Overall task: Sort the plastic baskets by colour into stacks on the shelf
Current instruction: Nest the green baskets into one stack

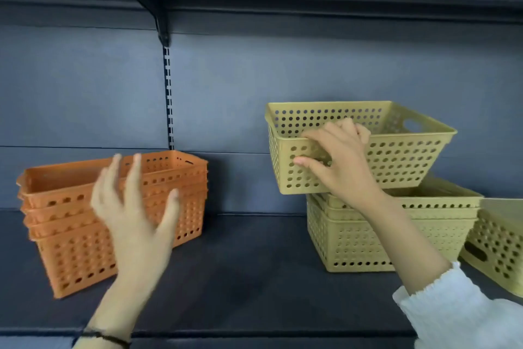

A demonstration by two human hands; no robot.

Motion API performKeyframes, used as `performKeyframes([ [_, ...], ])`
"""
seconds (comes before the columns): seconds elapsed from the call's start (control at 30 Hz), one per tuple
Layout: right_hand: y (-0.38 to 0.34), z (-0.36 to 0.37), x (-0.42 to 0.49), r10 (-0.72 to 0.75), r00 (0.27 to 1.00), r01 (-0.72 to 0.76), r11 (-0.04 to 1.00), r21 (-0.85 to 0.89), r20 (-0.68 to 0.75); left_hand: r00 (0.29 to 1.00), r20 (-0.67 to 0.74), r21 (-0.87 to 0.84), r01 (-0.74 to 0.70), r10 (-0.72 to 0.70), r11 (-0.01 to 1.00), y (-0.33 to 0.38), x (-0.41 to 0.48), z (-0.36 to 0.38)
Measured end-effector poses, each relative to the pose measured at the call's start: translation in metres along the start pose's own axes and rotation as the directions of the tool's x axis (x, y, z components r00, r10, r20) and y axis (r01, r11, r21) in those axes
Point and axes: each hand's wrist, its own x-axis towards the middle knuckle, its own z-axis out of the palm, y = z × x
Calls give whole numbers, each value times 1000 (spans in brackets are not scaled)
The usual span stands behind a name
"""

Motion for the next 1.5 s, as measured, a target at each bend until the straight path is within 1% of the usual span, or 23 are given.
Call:
performKeyframes([
  [0.03, 9, -7, -3, -4, 1000, 4, 1000, 6, 1, 991, 116, -84, -57, 67, 995, 28, -2, 16],
  [0.1, 22, -17, -7, -9, 1000, 9, 999, 33, -4, 932, 350, -266, 1, 96, 964, 75, -9, 47],
  [0.13, 28, -22, -10, -11, 1000, 12, 998, 55, -10, 899, 425, -326, 47, 102, 944, 98, -12, 60],
  [0.23, 38, -35, -16, -6, 1000, 8, 991, 131, -14, 850, 510, -461, 138, 134, 877, 147, -18, 97],
  [0.33, 47, -47, -20, 14, 1000, -12, 978, 209, -5, 840, 522, -573, 216, 149, 791, 171, -20, 116],
  [0.43, 63, -60, -27, -26, 999, 19, 964, 264, 22, 838, 529, -582, 244, 133, 776, 175, -22, 124],
  [0.5, 82, -68, -36, 26, 998, -13, 980, 198, -62, 847, 525, -572, 279, 84, 771, 174, -21, 125],
  [0.53, 95, -72, -42, 115, 984, -95, 985, 146, -136, 848, 526, -569, 298, 61, 767, 174, -20, 124],
  [0.6, 122, -80, -55, 385, 896, -370, 923, 107, -224, 845, 533, -579, 334, 35, 744, 173, -20, 124],
  [0.63, 133, -85, -63, 513, 835, -499, 858, 122, -198, 839, 544, -588, 355, 31, 727, 173, -20, 125],
  [0.67, 143, -88, -71, 607, 783, -587, 793, 162, -133, 829, 559, -596, 379, 27, 708, 174, -20, 126],
  [0.73, 155, -90, -80, 692, 721, -664, 681, 309, 26, 809, 587, -601, 417, 23, 682, 177, -20, 133],
  [0.77, 159, -91, -82, 702, 709, -672, 644, 367, 67, 802, 597, -599, 430, 18, 675, 178, -20, 137],
  [0.8, 164, -92, -83, 704, 707, -668, 633, 393, 67, 797, 604, -597, 445, 9, 667, 180, -21, 143],
  [0.9, 181, -98, -82, 693, 721, -640, 665, 385, 4, 784, 621, -588, 476, -11, 654, 188, -30, 159],
  [1.0, 191, -101, -89, 669, 740, -640, 669, 378, 70, 791, 612, -561, 445, -12, 698, 190, -44, 172],
  [1.07, 193, -102, -97, 662, 745, -647, 686, 332, 83, 808, 589, -530, 408, -24, 743, 188, -50, 172],
  [1.17, 188, -102, -111, 655, 755, -642, 726, 249, 34, 814, 579, -520, 411, -44, 749, 181, -53, 167],
  [1.23, 182, -101, -120, 656, 754, -633, 731, 254, -7, 806, 590, -544, 434, -40, 719, 176, -57, 162],
  [1.3, 176, -101, -129, 669, 742, -640, 726, 250, -41, 803, 595, -547, 432, -30, 717, 173, -61, 156],
  [1.37, 170, -98, -138, 694, 720, -676, 705, 214, -15, 800, 600, -516, 412, -27, 751, 170, -68, 151],
  [1.47, 161, -89, -148, 722, 690, -724, 686, 77, 53, 807, 587, -420, 373, -66, 827, 157, -75, 146],
  [1.5, 158, -85, -150, 724, 686, -727, 683, 67, 71, 813, 578, -388, 351, -72, 852, 151, -76, 145],
])
